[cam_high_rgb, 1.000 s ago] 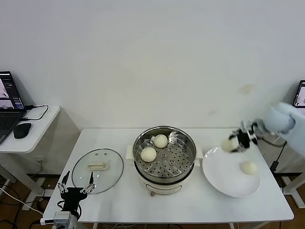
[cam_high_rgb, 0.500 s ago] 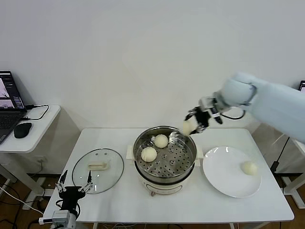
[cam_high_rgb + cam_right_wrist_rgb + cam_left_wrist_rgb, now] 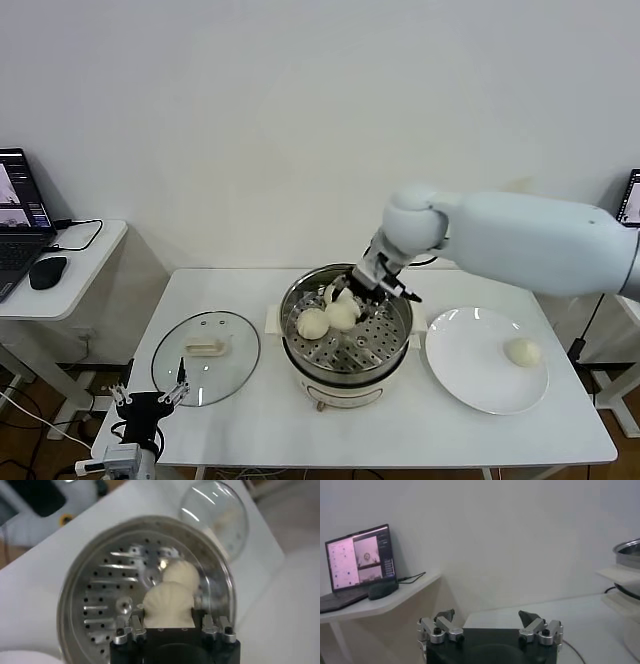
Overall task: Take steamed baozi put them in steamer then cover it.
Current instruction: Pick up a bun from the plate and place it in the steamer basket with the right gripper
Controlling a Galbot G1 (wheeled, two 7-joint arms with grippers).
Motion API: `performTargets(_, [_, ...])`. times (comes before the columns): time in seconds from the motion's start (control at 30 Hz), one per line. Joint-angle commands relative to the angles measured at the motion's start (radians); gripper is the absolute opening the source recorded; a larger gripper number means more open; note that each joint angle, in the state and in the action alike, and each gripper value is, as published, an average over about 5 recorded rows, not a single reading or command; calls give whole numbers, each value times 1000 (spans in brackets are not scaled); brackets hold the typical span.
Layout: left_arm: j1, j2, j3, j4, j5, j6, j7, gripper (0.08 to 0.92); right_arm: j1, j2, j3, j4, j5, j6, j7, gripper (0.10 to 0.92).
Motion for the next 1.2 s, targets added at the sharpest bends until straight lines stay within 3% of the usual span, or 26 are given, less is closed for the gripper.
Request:
performTargets(0.03, [1,-5,-2,0,1,-2,-1,823,9,65,-57,25,-155,167,-1,602])
performTargets(0.43, [2,-20,0,1,5,-8,-6,823,-28,65,-55,25,-294,243,10,602])
performTargets(0.7, [-1,-23,1,6,6,-10,-8,823,-58,59,-51,24,-293,251,28,603])
performTargets(0.8, [-2,-22,1,7,6,-10,-8,823,-63,58,-45,25,-282,250,39,639])
performTargets(1.0, [-6,-18,3,7,7,-7,-7,823,-21,32,-38,40,-222,228,43,791])
performTargets(1.2, [-14,-2,6,5,5,-3,-5,823,106,-87,-22,74,-33,17,-36,822])
